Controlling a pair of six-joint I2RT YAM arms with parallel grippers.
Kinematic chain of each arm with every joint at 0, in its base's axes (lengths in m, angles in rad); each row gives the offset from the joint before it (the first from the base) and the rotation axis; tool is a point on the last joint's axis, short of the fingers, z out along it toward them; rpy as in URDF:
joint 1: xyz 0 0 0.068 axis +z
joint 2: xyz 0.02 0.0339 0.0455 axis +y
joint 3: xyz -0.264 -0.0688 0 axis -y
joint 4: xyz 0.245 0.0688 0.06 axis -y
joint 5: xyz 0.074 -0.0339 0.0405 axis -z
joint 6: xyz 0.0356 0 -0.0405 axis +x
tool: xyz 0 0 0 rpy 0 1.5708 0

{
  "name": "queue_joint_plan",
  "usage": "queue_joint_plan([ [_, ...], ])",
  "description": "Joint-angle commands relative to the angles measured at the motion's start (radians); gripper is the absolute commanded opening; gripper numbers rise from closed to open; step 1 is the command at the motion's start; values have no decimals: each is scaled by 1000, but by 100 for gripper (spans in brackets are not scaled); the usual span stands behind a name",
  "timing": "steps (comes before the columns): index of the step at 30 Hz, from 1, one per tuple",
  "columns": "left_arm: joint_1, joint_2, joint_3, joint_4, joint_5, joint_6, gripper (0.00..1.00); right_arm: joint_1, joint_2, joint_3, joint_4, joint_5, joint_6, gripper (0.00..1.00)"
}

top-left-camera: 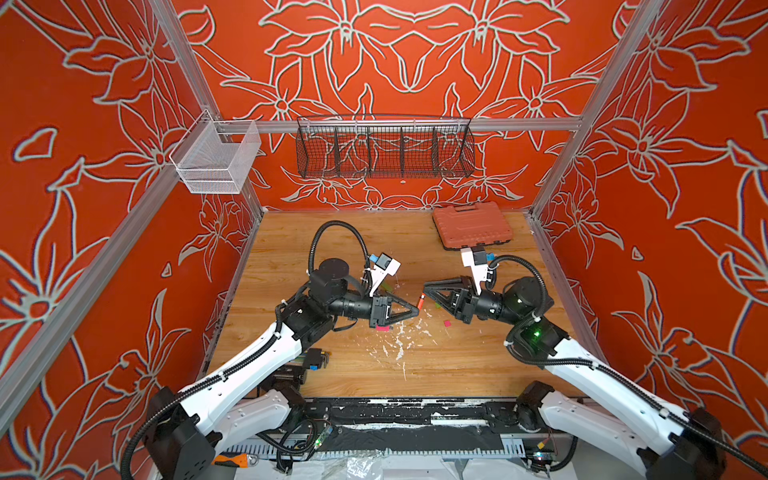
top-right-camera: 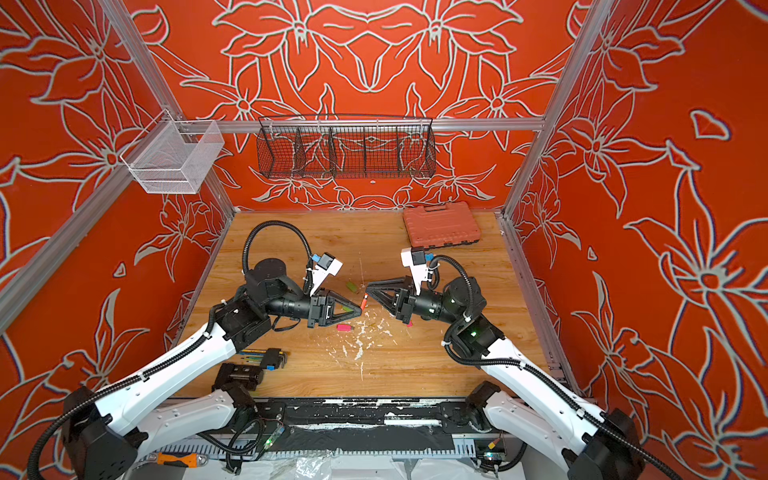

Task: Close the usb drive cover
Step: Close the cover of the USB drive.

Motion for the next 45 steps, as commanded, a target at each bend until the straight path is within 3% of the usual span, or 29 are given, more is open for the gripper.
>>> queue_joint_plan([
  [1, 4, 3, 23, 76, 16, 19, 0, 0, 12, -23, 52, 41, 67, 0],
  [4, 4, 3, 14, 89, 13, 14, 0, 0, 46, -15, 187, 11, 167, 0],
  [8, 3, -3, 14, 94, 2, 17, 0, -1, 61, 19, 216, -27, 222, 0],
  [17, 5, 3, 34, 128, -22, 30, 0, 5, -56, 26, -123, 30, 41, 0],
  [30, 4, 56, 52, 207, -11, 1, 0, 15, -80, 14, -116, 17, 7, 3],
  [35, 5, 59, 48, 214, -12, 1, 0, 19, -81, 20, -127, 20, -1, 8],
  [45, 4, 66, 56, 201, -15, 21, 0, 20, -98, 32, -99, 7, 9, 39],
])
